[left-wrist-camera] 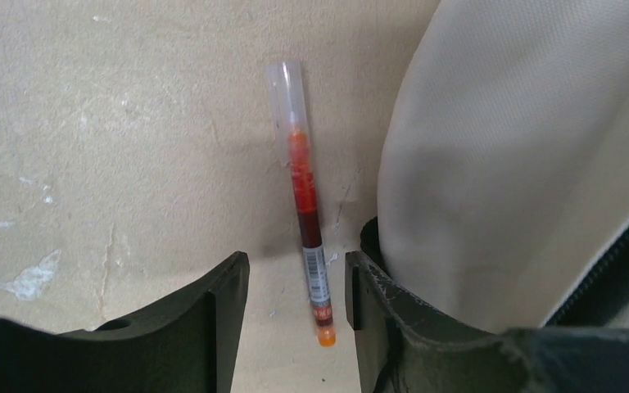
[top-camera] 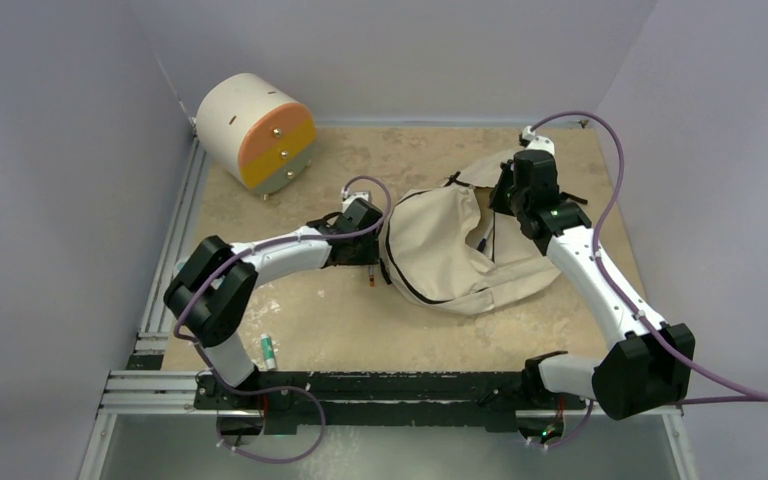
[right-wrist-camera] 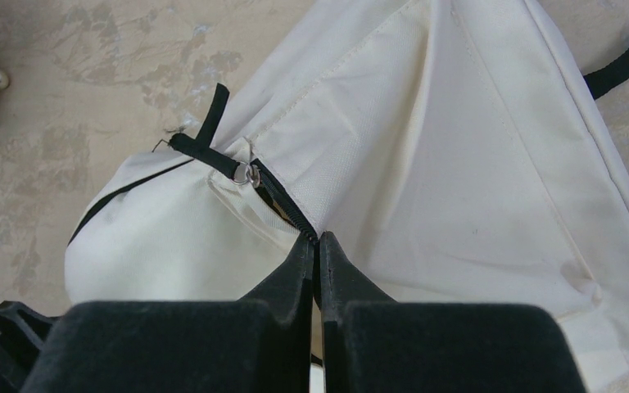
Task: Pack the student bag
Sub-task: Pick up the stationery from the center of the board.
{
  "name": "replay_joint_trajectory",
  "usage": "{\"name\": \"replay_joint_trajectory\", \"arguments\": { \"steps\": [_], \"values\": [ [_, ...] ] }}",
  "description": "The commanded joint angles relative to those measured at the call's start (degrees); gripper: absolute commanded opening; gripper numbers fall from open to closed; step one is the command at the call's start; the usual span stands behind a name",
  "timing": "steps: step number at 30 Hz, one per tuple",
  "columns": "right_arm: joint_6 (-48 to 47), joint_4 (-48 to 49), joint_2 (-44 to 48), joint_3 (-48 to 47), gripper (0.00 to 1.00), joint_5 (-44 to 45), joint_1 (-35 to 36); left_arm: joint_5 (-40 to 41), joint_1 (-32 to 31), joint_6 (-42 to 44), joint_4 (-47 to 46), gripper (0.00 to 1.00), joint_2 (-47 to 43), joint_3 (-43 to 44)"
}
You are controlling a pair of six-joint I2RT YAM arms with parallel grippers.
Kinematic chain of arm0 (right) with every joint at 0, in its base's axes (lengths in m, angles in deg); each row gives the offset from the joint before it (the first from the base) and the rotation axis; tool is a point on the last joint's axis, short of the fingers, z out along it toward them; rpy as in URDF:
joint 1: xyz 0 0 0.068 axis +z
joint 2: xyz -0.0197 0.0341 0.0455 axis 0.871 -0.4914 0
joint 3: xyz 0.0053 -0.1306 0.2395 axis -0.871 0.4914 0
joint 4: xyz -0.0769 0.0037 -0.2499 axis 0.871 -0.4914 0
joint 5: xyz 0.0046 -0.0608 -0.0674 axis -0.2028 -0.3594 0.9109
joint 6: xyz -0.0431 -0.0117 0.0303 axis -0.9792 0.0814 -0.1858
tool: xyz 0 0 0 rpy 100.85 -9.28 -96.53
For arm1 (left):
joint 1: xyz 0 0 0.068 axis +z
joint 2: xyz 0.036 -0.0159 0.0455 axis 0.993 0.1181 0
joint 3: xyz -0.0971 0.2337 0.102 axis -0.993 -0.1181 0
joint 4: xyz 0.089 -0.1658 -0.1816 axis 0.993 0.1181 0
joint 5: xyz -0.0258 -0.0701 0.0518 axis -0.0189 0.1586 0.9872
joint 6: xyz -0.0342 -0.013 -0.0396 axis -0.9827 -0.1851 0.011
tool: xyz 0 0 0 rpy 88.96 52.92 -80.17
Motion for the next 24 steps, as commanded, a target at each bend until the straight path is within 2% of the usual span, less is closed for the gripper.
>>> {"name": "replay_joint_trajectory", "arguments": {
  "steps": [1,9,18,24],
  "values": [
    [-0.4,3.0,2.2,-0.5,0.0,1.1,0.1,1.8,0.2,3.1,-0.3,0.45,2.8,4.4],
    [-0.3,3.1,1.9,-0.5,0.0,0.8,0.1,2.7,-0.1,5.4,3.2,0.42,9.2,7.7],
    [-0.1,3.7,1.3,-0.4,0.0,0.2,0.1,6.0,-0.6,5.7,7.3,0.19,10.5,7.7],
    [-0.1,3.7,1.5,-0.2,0.0,0.4,0.1,3.9,-0.5,5.9,7.0,0.11,8.1,6.6]
  ]
}}
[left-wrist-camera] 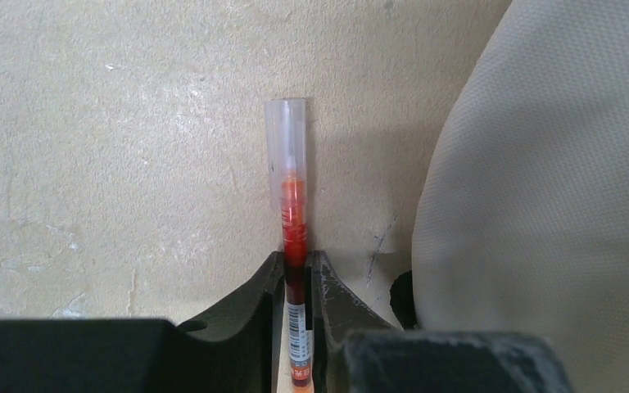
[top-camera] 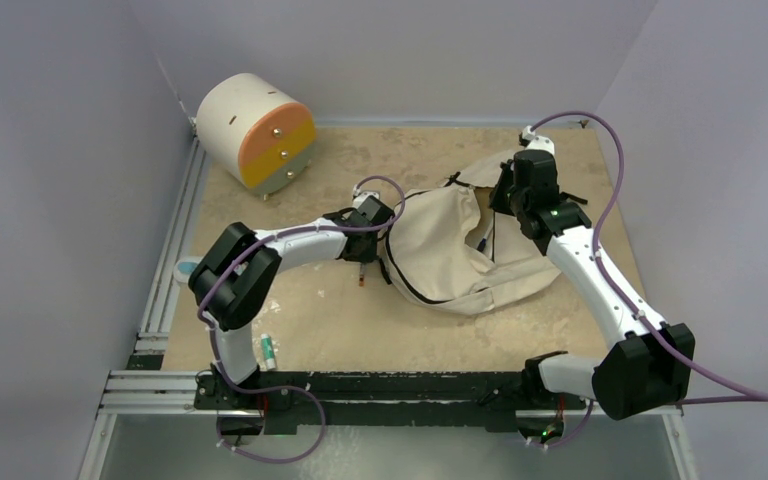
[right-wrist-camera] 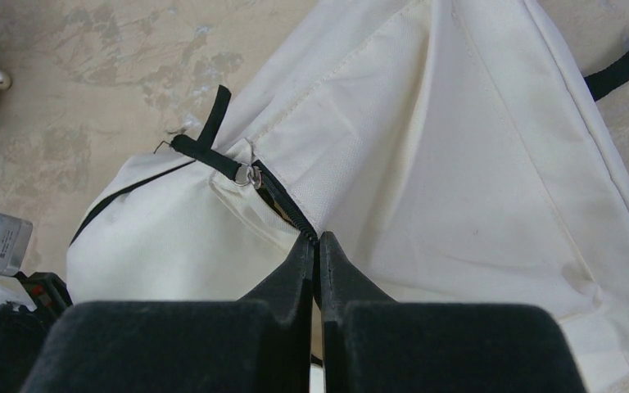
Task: Pack the student bag
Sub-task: Pick up the stationery from the center of the board, then place the stationery in the student bag.
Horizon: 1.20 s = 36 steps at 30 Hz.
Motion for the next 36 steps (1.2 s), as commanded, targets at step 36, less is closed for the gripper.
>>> {"name": "replay_joint_trajectory", "arguments": {
  "steps": [36],
  "values": [
    [1.0,6.1,2.8,0.1,0.0,-1.7,0.1,-37.1,-6.1,-3.7,-20.6,0.0,-9.9,8.8]
  ]
}}
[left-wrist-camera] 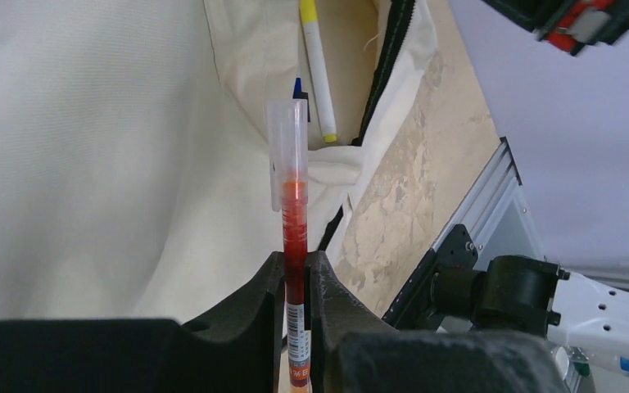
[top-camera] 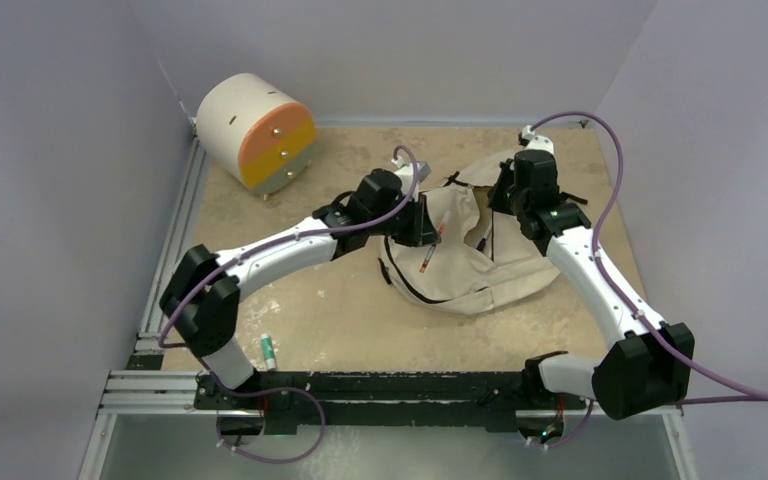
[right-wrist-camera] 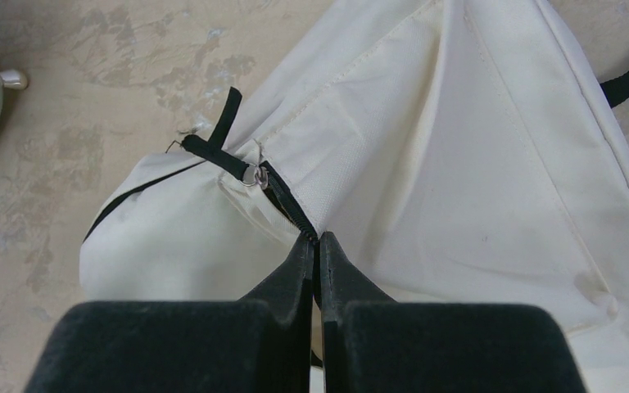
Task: Pack the student bag
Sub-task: Place the stationery in the student bag.
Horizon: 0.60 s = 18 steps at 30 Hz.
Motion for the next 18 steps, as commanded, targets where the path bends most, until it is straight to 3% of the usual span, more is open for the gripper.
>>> {"name": "replay_joint_trajectory", "arguments": {
  "steps": [1,18],
  "values": [
    [0.8,4.6,2.8,-0.4,0.0,-0.3,0.1,-4.2,-0.8,-3.7,-6.8,0.0,4.4,4.1],
    [0.5,4.8,3.4,-0.4,0.0,-1.3,0.1,-8.9,-0.9,-5.7,-9.7,0.0,22.8,22.9]
  ]
}}
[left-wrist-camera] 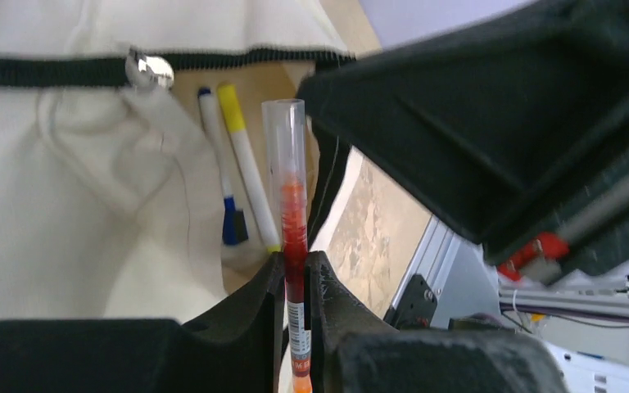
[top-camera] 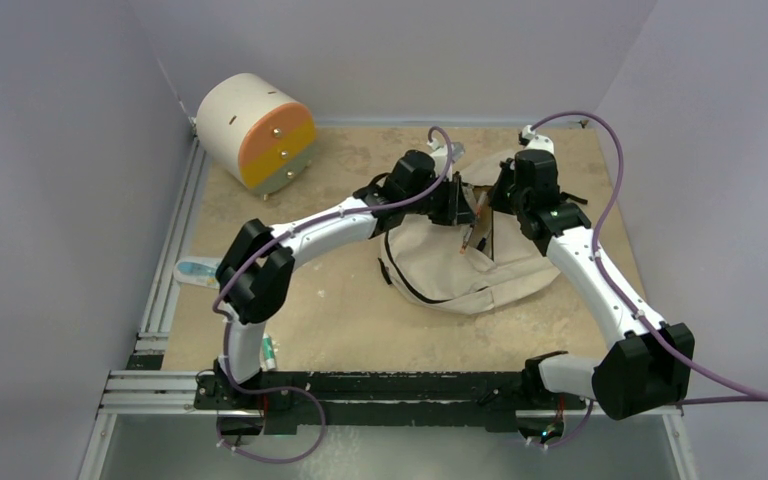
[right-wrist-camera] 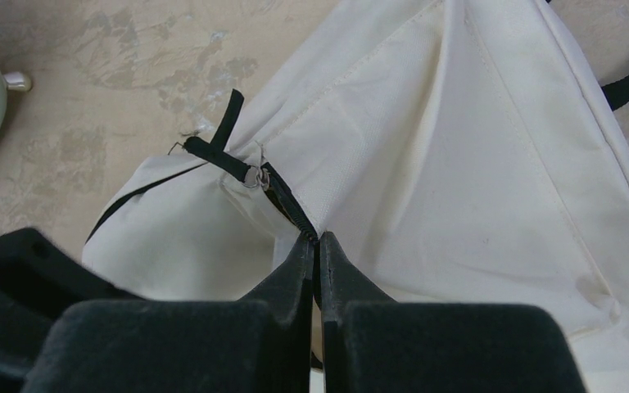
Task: Pack the student bag
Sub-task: Place the stationery in the student bag.
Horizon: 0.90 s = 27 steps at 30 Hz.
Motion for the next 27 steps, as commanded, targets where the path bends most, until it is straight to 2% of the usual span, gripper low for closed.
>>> {"name": "replay_joint_trajectory", "arguments": {
  "steps": [1,23,27],
  "values": [
    [0.4,4.1,3.4,-0.5,0.0,-1.1,0.1,-2.8,-0.3,-1.8,-2.4,0.0,5.6,7.6],
    [0.5,3.8,6.0,1.2,0.0,-1.8,0.1,-3.2,-0.2,-8.4,-5.6,0.01,18.5,22.1],
    [0.6,3.8,6.4,1.7,0.0,-1.5,0.1,-3.5,-0.2,-8.0,-4.8,0.25,19.1,22.1]
  ]
}}
